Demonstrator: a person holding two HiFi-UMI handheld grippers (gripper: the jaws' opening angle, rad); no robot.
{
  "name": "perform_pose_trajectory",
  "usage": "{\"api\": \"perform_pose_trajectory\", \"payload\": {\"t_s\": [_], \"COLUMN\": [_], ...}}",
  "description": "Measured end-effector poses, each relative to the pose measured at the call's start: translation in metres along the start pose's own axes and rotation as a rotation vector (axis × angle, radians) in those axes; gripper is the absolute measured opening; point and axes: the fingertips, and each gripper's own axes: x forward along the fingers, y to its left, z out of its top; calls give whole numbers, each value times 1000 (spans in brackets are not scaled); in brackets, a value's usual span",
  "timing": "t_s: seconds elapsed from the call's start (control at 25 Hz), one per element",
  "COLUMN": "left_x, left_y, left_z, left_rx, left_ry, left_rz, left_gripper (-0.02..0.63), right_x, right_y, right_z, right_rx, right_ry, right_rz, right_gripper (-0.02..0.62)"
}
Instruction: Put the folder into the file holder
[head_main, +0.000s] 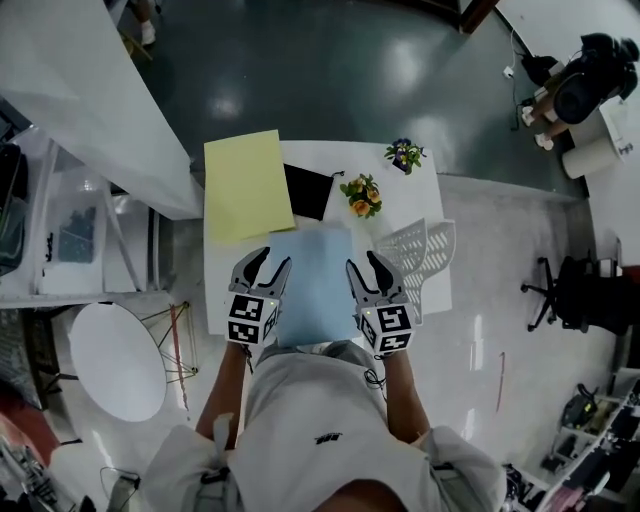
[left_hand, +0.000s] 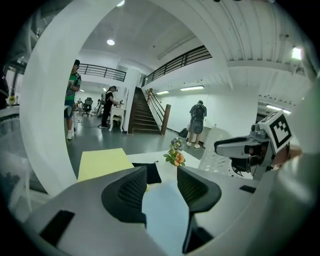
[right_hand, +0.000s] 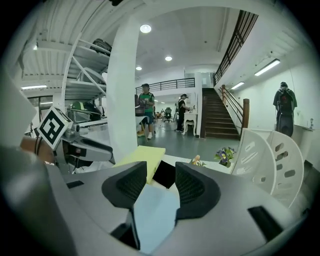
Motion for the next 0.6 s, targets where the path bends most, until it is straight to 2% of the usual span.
{"api": "perform_pose_trajectory", "payload": {"t_s": [0.32,0.6], "left_x": [27,49], "left_y": [21,26], "left_z": [-37,-72], "left_rx": [-60,-105], "left_ry": [92,179], "left_rz": [-22,-14], "left_gripper": [222,253], "right_x": [26,53], "right_y": [-18,-25], "right_z": [-28,-64], "right_rx": [15,34], "right_ry": [86,168], "right_rz": [-43,-7], "right_gripper": [179,186]}}
